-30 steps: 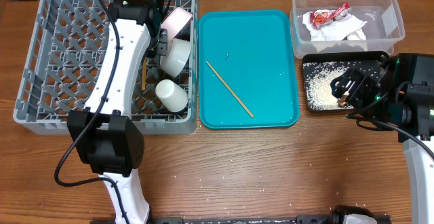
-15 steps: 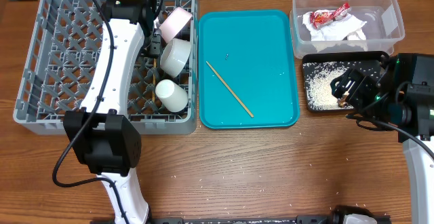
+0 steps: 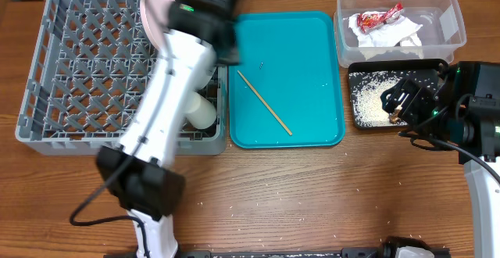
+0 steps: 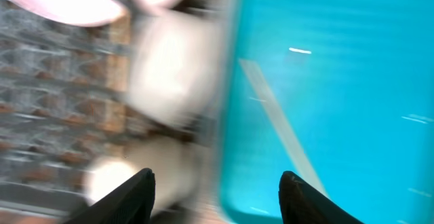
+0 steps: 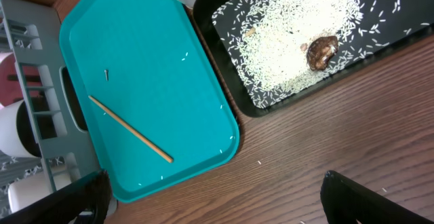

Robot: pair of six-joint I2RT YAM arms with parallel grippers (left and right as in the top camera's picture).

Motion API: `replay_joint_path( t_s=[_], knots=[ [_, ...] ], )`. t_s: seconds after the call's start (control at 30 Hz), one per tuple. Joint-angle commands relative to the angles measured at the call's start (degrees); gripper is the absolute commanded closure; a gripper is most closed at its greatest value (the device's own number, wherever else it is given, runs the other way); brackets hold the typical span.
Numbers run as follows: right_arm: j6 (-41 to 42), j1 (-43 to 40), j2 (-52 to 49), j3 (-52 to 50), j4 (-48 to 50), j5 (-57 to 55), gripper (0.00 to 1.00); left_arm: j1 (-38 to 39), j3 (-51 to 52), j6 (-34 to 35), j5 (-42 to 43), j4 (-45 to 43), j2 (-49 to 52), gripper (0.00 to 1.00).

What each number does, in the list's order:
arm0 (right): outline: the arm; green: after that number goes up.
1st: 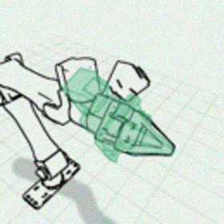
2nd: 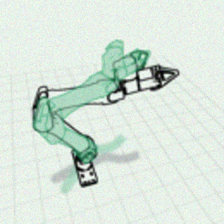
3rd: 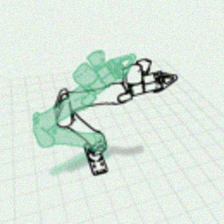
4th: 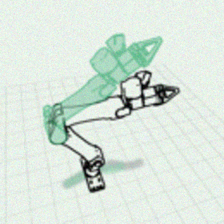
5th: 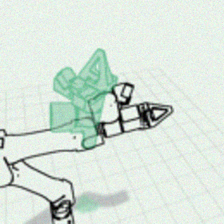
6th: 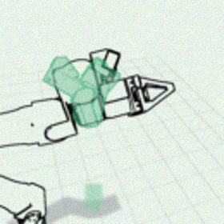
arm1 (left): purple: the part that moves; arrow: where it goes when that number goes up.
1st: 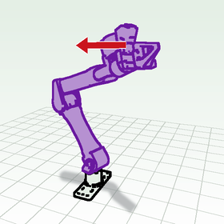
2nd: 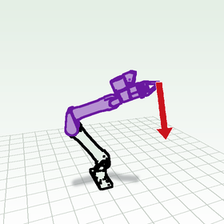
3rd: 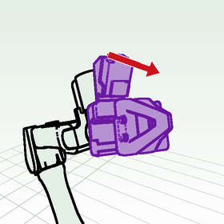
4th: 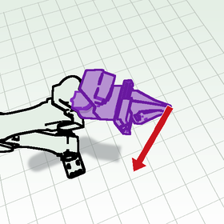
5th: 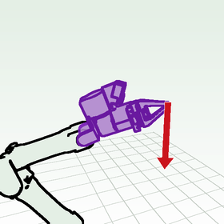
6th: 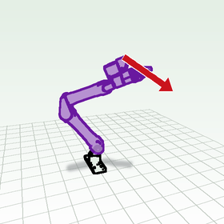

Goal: Sort waste into correct bins and load items into the dishwasher
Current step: 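Move the left gripper back and grasp the second chopstick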

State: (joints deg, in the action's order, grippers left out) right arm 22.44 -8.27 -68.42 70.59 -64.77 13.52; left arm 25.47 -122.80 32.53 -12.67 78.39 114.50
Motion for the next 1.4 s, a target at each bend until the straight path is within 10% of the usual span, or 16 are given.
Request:
replay_joint_path(
  t_s=[0.0, 0.17, 0.7, 0.83, 1.23, 1.37],
  knots=[
    [-0.20, -0.20, 0.15, 1.05, 0.11, -0.44, 0.00, 8.63, 0.85, 21.33, -6.58, -1.57, 1.14, 0.27],
    [-0.20, -0.20, 0.15, 1.05, 0.11, -0.44, 0.00, 16.28, 1.81, 33.62, -11.02, -3.87, 9.57, 0.28],
    [-0.17, -0.20, 0.15, 1.05, 0.11, -0.44, 0.00, 16.11, 1.81, 37.38, 1.03, -6.27, 24.81, 0.44],
    [-0.20, -0.20, 0.15, 1.05, 0.11, -0.44, 0.00, 16.04, 3.19, 37.68, 1.79, -5.97, 24.90, 0.69],
    [-0.20, -0.20, 0.15, 1.05, 0.11, -0.44, 0.00, 13.77, 9.31, 38.69, 8.11, -10.03, 24.90, 0.61],
    [-0.20, -0.20, 0.15, 1.05, 0.11, -0.44, 0.00, 13.77, 9.79, 34.14, 8.26, -11.78, 24.90, 0.96]
  ],
)
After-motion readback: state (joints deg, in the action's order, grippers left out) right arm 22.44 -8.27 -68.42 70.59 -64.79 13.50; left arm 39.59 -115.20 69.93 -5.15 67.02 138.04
